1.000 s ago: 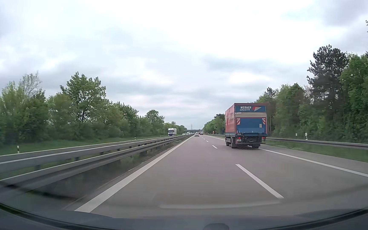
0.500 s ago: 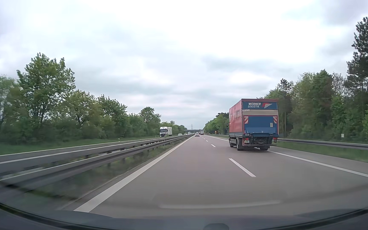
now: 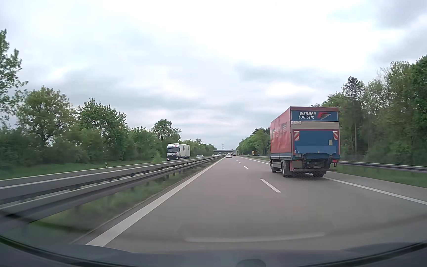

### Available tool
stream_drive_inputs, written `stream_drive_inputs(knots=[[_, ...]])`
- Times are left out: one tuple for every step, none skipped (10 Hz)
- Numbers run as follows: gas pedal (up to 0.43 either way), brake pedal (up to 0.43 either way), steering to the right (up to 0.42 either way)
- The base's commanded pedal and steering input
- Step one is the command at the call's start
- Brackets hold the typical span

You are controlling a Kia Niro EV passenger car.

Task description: Follow the waypoints while adhering to traffic rules and regulations

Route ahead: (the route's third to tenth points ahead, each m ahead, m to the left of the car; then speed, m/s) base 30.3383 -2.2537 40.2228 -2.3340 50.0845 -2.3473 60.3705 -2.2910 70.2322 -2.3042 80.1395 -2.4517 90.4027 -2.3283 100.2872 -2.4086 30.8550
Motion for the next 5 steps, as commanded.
stream_drive_inputs(knots=[[0.299, 0.0, -0.002], [0.287, 0.0, -0.002], [0.287, 0.0, -0.002], [0.28, 0.0, -0.002], [0.28, 0.0, -0.002]])
